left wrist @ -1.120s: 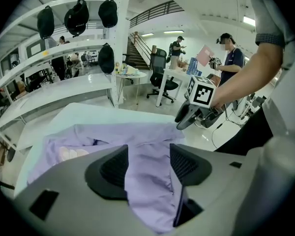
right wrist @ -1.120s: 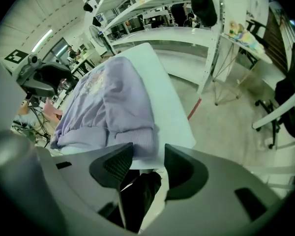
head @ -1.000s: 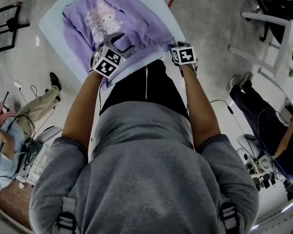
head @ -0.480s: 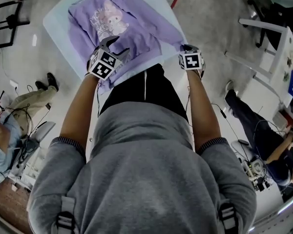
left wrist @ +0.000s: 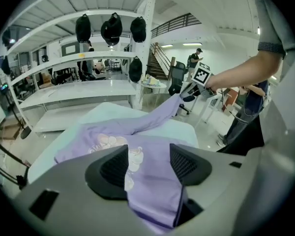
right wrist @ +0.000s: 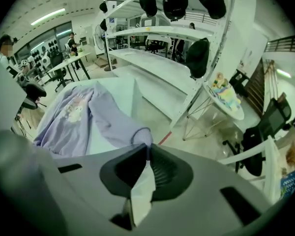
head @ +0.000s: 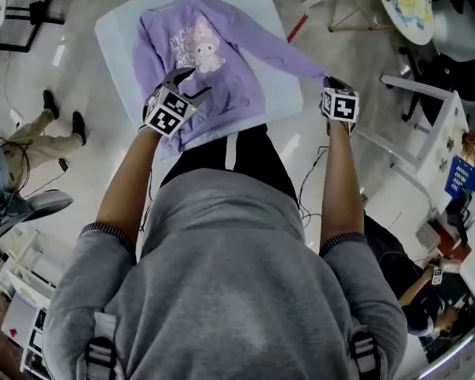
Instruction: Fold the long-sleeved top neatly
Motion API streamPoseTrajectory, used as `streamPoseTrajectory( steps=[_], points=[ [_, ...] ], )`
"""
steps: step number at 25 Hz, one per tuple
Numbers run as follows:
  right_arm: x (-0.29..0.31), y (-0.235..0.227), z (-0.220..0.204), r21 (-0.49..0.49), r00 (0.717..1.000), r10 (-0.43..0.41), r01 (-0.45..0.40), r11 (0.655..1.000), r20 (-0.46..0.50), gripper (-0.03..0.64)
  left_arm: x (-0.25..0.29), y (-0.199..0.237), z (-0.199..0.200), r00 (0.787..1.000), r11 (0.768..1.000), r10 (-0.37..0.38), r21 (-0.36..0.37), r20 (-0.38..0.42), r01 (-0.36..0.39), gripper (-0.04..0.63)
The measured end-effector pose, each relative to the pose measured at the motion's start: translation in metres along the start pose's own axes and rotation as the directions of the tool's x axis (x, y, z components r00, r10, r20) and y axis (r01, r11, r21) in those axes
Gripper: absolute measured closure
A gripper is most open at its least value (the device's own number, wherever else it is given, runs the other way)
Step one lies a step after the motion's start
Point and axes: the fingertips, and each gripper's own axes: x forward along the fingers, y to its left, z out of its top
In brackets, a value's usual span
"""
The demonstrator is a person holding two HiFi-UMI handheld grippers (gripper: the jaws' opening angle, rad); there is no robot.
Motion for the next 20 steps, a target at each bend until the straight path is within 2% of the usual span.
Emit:
streamPoseTrajectory(
  steps=[5, 12, 20],
  points=[
    [0.0, -0.025, 0.051, -0.074, 0.999, 0.013, -0.01, 0.997, 0.04, 0.584, -0.011, 0.015, 0.032, 0.994, 0.993, 0.087, -0.089, 0.059, -0.082, 0.304],
    [0.0, -0.056, 0.106, -0.152, 0.992, 0.08, -0.065, 0.986, 0.095, 0.584, -0.017, 0.027, 0.091, 0.96, 0.949, 0.233, -0.252, 0.157, -0.189, 0.304],
    [0.0, -0.086, 0.148, -0.236, 0.978, 0.152, -0.116, 0.965, 0.142, 0.583, -0.01, 0.021, 0.139, 0.93, 0.92, 0.309, -0.311, 0.2, -0.239, 0.304]
  ],
)
